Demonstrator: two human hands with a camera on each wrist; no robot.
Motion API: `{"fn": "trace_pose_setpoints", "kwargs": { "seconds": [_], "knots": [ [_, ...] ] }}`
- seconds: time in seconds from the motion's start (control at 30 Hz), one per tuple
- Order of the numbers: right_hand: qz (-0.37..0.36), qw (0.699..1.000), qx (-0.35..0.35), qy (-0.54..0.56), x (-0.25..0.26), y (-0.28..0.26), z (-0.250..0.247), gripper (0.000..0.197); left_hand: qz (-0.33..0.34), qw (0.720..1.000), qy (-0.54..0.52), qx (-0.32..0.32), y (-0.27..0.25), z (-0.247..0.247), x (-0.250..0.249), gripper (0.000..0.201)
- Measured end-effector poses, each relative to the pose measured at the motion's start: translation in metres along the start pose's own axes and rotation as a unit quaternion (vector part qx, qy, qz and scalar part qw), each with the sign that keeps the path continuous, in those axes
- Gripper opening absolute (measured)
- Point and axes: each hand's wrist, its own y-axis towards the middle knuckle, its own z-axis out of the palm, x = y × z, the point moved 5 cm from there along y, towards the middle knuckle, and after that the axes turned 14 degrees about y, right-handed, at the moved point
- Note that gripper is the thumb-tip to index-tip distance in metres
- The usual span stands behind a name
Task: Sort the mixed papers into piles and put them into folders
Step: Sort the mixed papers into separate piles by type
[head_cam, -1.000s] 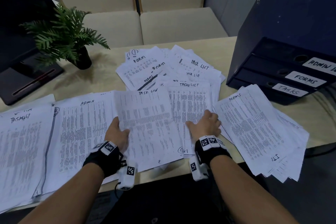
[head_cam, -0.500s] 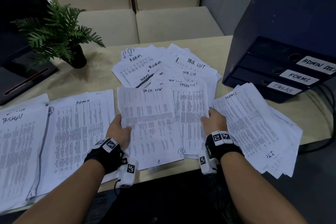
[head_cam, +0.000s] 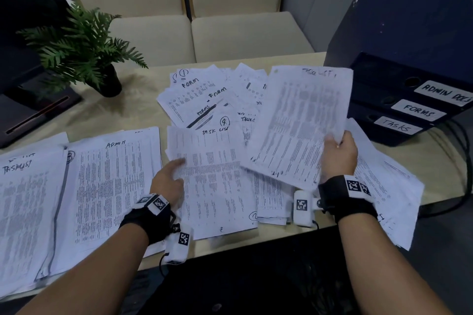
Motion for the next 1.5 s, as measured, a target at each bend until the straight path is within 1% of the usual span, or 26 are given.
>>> {"fn": "trace_pose_setpoints", "kwargs": {
  "seconds": [0.07,0.17,0.2,0.23,0.27,0.33,0.4,0.43,0.5,0.57,0.6,0.63,0.67,0.73,0.83,0.87,0.9,1.0,1.1,1.17,1.2,1.27,1.33,1.4,1.43,1.5],
  "knots": [
    [0.042,0.995,0.089,-0.016,-0.019,-0.012,0.016,0.017,-0.012,1.0,-0.005,0.009,0.001,0.003,0.003,0.038],
    [0.102,0.962,0.235,-0.099,-0.05,-0.043,0.047,0.033,0.005,0.999,-0.034,0.013,0.0,0.006,-0.001,0.019],
    [0.116,0.946,0.276,-0.122,-0.056,-0.056,0.057,0.032,0.016,0.999,-0.037,0.01,-0.001,0.006,-0.005,0.019],
    [0.126,0.934,0.306,-0.136,-0.063,-0.067,0.066,0.033,0.021,0.999,-0.035,0.01,-0.003,0.007,-0.007,0.026],
    [0.136,0.924,0.329,-0.141,-0.067,-0.077,0.074,0.029,0.02,0.999,-0.032,0.011,-0.004,0.009,-0.009,0.033],
    [0.129,0.911,0.358,-0.157,-0.068,-0.09,0.083,0.014,0.007,1.0,-0.022,0.02,-0.006,0.014,-0.007,0.044],
    [0.121,0.915,0.339,-0.184,-0.07,-0.087,0.081,0.015,-0.001,1.0,-0.002,0.02,-0.007,0.016,-0.004,0.051],
    [0.12,0.923,0.308,-0.198,-0.073,-0.08,0.076,0.023,0.0,1.0,0.011,0.02,-0.008,0.015,-0.003,0.054],
    [0.102,0.93,0.227,-0.269,-0.075,-0.066,0.06,0.047,0.003,1.0,0.025,0.016,-0.009,0.011,-0.003,0.059],
    [0.098,0.916,0.174,-0.348,-0.081,-0.058,0.047,0.067,0.009,0.999,0.032,0.013,-0.009,0.008,-0.002,0.063],
    [0.108,0.912,0.166,-0.36,-0.084,-0.057,0.044,0.071,0.011,1.0,0.026,0.013,-0.009,0.008,0.0,0.065],
    [0.119,0.915,0.167,-0.347,-0.088,-0.057,0.044,0.069,0.011,1.0,0.019,0.015,-0.008,0.007,0.001,0.066],
    [0.123,0.922,0.169,-0.326,-0.089,-0.057,0.045,0.062,0.011,1.0,0.015,0.017,-0.008,0.007,0.002,0.066],
    [0.11,0.931,0.174,-0.302,-0.089,-0.057,0.048,0.041,0.009,1.0,0.011,0.018,-0.008,0.005,0.003,0.066],
    [0.089,0.934,0.169,-0.301,-0.08,-0.052,0.043,0.015,0.011,1.0,0.026,0.01,-0.009,0.002,0.002,0.067],
    [0.089,0.942,0.156,-0.285,-0.075,-0.049,0.038,0.012,0.011,1.0,0.028,0.007,-0.009,0.001,0.003,0.067],
    [0.094,0.952,0.135,-0.257,-0.069,-0.045,0.032,0.014,0.012,1.0,0.027,0.006,-0.008,0.0,0.003,0.067],
    [0.102,0.982,0.048,-0.149,-0.046,-0.031,0.011,0.014,0.007,1.0,0.022,-0.003,-0.006,-0.002,0.007,0.063],
    [0.043,0.998,-0.027,-0.047,-0.019,-0.014,-0.01,0.011,-0.002,1.0,0.023,0.003,-0.002,-0.002,0.01,0.056],
    [0.006,0.999,-0.052,0.007,-0.002,-0.009,-0.017,0.009,-0.011,0.999,0.032,0.006,-0.001,-0.002,0.01,0.051],
    [0.001,0.999,-0.047,0.023,0.002,-0.008,-0.016,0.009,-0.011,0.999,0.041,0.007,0.0,-0.001,0.01,0.049],
    [0.018,0.999,0.008,0.037,0.0,-0.013,-0.004,0.012,-0.013,0.999,0.038,0.013,-0.002,-0.001,0.009,0.046],
    [0.064,0.992,0.107,0.011,-0.014,-0.027,0.018,0.02,-0.01,1.0,0.024,0.011,-0.003,-0.001,0.007,0.037],
    [0.096,0.974,0.198,-0.052,-0.031,-0.049,0.041,0.033,0.004,1.0,0.002,0.007,-0.006,-0.002,0.001,0.02],
    [0.105,0.964,0.23,-0.079,-0.038,-0.062,0.051,0.034,0.007,1.0,-0.009,0.017,-0.007,-0.001,-0.002,0.028],
    [0.128,0.943,0.289,-0.106,-0.048,-0.087,0.069,0.027,-0.003,0.999,-0.028,0.043,-0.011,0.001,-0.007,0.048]
  ]
}}
